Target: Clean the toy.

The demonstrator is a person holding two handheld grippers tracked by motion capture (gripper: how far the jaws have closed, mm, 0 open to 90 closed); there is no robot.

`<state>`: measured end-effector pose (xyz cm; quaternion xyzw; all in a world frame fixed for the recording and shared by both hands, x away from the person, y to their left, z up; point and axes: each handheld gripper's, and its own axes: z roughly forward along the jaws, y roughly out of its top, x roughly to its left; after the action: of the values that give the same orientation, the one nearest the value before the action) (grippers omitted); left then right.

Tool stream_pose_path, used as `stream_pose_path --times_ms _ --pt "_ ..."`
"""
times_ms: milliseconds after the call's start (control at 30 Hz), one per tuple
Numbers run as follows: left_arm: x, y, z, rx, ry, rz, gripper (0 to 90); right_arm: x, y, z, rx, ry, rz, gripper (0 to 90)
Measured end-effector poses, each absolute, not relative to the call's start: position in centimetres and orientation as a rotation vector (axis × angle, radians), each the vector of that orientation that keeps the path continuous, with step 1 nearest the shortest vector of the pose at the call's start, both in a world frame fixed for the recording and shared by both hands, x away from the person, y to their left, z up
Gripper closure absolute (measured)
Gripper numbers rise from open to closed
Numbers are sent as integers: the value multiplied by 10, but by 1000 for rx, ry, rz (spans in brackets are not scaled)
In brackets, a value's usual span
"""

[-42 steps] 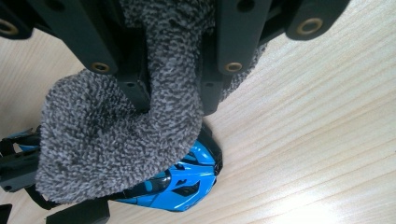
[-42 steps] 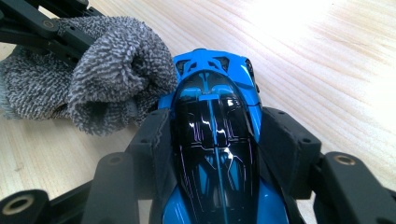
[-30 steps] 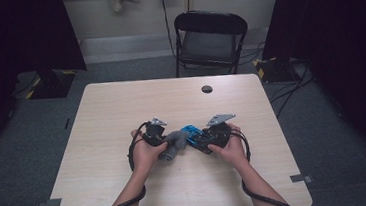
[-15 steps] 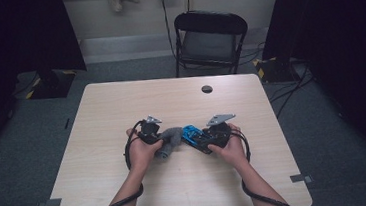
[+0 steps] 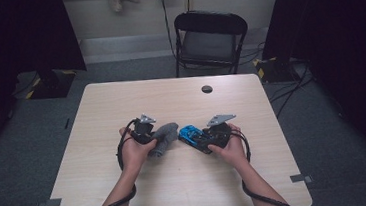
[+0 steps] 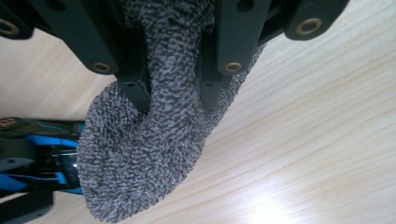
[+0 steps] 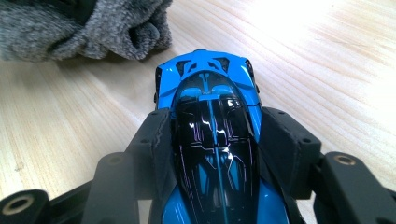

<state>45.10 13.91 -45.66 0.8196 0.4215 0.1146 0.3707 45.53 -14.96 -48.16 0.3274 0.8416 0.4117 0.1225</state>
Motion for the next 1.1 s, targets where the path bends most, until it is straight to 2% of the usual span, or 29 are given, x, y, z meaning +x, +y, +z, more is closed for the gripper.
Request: stream_pose_path --times_ms 267,567,733,1100 --pt "432 129 -451 2137 968 262 711 456 -149 -481 955 2460 1198 444" --pt "406 98 -449 2173 819 181 710 456 -149 -481 958 2461 1198 444" --pt "396 82 -453 2170 764 112 710 456 -149 -481 958 2458 1200 444" --pt "388 53 -472 2220 678 43 708 456 -150 -481 961 2460 1205 444"
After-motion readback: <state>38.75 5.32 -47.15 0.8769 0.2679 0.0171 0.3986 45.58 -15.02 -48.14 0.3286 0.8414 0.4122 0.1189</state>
